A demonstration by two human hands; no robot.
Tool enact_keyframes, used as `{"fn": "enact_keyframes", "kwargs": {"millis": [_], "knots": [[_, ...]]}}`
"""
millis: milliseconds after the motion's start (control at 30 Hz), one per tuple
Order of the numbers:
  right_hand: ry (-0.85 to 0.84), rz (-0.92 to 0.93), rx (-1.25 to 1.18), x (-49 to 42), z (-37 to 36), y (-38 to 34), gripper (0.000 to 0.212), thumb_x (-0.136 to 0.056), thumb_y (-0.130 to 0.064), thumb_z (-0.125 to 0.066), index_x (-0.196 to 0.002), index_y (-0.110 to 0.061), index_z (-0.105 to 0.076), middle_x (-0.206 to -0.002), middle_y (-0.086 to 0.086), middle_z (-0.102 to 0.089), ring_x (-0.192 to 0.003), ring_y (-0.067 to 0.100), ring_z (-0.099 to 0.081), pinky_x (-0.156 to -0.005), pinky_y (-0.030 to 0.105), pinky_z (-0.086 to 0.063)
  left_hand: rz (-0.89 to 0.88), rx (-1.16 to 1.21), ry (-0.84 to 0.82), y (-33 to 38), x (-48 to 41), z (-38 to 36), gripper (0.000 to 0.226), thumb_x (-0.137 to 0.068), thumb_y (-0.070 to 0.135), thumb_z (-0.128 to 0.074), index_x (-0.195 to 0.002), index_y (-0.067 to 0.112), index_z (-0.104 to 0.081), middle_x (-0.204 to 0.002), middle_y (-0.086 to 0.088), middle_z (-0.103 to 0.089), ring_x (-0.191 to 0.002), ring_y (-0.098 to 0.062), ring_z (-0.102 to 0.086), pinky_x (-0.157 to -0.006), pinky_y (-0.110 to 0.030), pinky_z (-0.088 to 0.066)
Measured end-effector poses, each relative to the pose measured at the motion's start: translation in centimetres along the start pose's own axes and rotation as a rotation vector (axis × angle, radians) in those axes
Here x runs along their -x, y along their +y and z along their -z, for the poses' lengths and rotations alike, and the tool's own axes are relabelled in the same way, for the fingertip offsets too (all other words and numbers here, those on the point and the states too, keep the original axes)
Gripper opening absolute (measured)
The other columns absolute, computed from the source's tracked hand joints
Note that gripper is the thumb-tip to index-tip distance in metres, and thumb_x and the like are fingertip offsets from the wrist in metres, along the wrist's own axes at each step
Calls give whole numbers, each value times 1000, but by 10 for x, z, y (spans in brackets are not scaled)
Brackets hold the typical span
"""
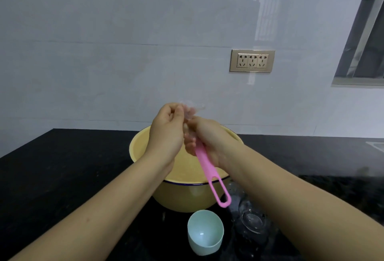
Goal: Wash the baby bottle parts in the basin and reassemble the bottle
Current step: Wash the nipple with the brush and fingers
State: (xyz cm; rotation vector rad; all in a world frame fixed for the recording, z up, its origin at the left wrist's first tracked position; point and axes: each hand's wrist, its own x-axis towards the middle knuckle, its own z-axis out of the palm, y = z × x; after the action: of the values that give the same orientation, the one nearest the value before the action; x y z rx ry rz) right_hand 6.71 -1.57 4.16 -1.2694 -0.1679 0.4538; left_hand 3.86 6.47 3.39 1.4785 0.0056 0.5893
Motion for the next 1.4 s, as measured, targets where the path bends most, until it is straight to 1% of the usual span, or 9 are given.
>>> {"fn": "enact_keyframes", "kwargs": {"millis": [233, 367, 533, 700, 867, 933, 1033, 1233, 1400], "knots": [[-30, 102, 433, -1, 25, -5, 20, -94, -12, -49, -78, -15, -61, -58, -1, -39, -43, 6, -31, -36, 16, -27, 41, -275, -80, -7, -7, 18, 29, -97, 24, -44, -75, 19, -63, -92, 0, -71, -99, -19, -63, -94, -37, -48], [-130, 61, 307, 2, 30, -8, 11, -93, -8, -52, -87, -12, -60, -57, -2, -38, -39, 4, -29, -34, 13, -26, -82, -477, -84, -4, -10, 20, 26, -98, 25, -43, -88, 14, -64, -77, 8, -68, -77, -6, -60, -67, -8, -41], [-126, -71, 176, -2, 40, -4, 16, -101, -15, -38, -96, -12, -54, -58, 1, -41, -37, 4, -31, -32, 14, -28, -295, -806, -184, -9, -15, 27, 18, -97, 21, -46, -84, 19, -57, -65, 17, -55, -63, 1, -50, -56, -7, -36], [16, 50, 713, -2, 45, -2, 37, -94, -43, -51, -81, -8, -57, -63, 3, -48, -42, 10, -41, -40, 19, -42, -123, -826, -274, -18, -19, 34, 25, -94, 32, -54, -80, 15, -67, -72, -2, -60, -66, -16, -49, -56, -24, -33], [40, 114, 1526, -13, 51, -8, 42, -93, -45, -47, -124, -17, -54, -77, 4, -66, -63, 15, -59, -66, 29, -49, 148, -557, -305, -23, -21, 47, 19, -90, 31, -60, -85, 17, -72, -95, -7, -70, -90, -21, -64, -88, -33, -52], [11, 102, 1691, -17, 52, -7, 47, -91, -46, -51, -129, -20, -52, -96, 3, -69, -84, 17, -62, -81, 31, -49, 157, -540, -295, -23, -25, 49, 18, -90, 28, -61, -83, 16, -72, -88, -9, -70, -81, -19, -64, -92, -41, -53], [15, 93, 1784, -19, 52, -4, 49, -89, -47, -55, -131, -24, -53, -127, -1, -59, -115, 19, -52, -96, 34, -44, 135, -658, -303, -24, -34, 51, 21, -92, 25, -58, -79, 14, -70, -79, -7, -70, -75, -19, -66, -86, -39, -56], [27, 108, 1782, -21, 51, 2, 42, -91, -42, -54, -128, -24, -56, -128, 0, -57, -118, 19, -49, -90, 30, -40, 136, -1024, -480, -36, -54, 51, 22, -91, 18, -56, -80, 7, -72, -74, -7, -71, -68, -19, -65, -75, -30, -53], [-2, 123, 1774, -19, 50, 4, 38, -93, -41, -52, -125, -23, -60, -122, -2, -61, -113, 18, -52, -82, 26, -38, 89, -1413, -654, -51, -67, 42, 27, -90, 14, -54, -63, 15, -53, -61, 5, -48, -64, -15, -46, -60, -24, -36]]}}
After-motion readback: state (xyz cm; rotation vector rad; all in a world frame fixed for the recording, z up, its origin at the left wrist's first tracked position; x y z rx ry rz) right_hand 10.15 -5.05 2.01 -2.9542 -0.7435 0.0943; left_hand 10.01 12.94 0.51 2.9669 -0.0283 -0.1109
